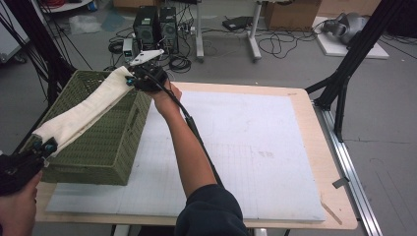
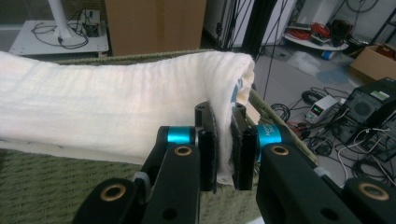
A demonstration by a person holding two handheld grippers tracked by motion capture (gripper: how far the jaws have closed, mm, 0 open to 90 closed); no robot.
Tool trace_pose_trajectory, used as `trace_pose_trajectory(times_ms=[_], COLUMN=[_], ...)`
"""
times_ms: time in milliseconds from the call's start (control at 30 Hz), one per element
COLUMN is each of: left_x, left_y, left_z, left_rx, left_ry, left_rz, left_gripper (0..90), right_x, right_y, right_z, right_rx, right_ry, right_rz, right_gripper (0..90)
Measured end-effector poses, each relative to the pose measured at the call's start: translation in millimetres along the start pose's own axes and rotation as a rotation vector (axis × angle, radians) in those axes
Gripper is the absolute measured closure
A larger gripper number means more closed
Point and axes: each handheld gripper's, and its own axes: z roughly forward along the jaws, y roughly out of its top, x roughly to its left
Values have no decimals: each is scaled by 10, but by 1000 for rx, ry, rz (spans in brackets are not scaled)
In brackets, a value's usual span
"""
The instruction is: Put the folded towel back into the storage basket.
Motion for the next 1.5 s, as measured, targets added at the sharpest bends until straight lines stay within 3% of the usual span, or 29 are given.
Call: trace_pose_trajectory(times_ms=[267,433,467,500,533,567,600,733,900,967,1000,1033,1100,1167,1267,1333,1367,1433,1500], left_x=[126,239,252,263,288,288,298,291,207,146,105,105,54,-4,-104,-170,-216,-341,-404], left_y=[3,-30,-36,-38,-50,-50,-49,-4,57,73,84,84,83,78,75,87,97,109,107], left_z=[32,116,130,145,148,148,103,34,44,71,97,97,135,175,228,257,284,360,401], left_rx=[34,91,93,104,115,115,111,85,34,27,38,38,33,36,43,32,27,34,33], left_ry=[47,80,96,140,179,179,198,185,126,117,76,76,27,3,-78,-118,-159,-224,-248], left_rz=[-3,-44,-40,-37,-46,-46,-42,-31,-12,-22,-43,-43,-51,-68,-55,-50,-51,-50,-51], left_gripper=[826,804,774,690,399,346,313,329,319,278,214,204,195,187,187,187,187,195,195], right_x=[53,95,101,111,115,116,119,112,81,59,29,29,4,-24,-31,-33,-38,-81,-90], right_y=[31,46,33,14,-22,-30,-27,4,37,29,18,18,2,-20,-74,-94,-122,-225,-250], right_z=[181,318,351,381,422,428,420,340,113,-23,-127,-127,-242,-347,-535,-580,-646,-867,-923], right_rx=[15,37,45,55,74,84,91,79,43,26,13,13,1,0,14,13,16,29,29], right_ry=[-18,-42,-51,-70,-89,-90,-97,-81,-67,-57,-27,-27,-24,-13,-33,-34,-39,-46,-48], right_rz=[0,-8,-10,-5,17,20,16,-1,12,30,60,60,78,104,121,120,120,125,126], right_gripper=[839,832,813,753,696,656,626,622,607,592,563,563,508,433,278,277,277,262,262])
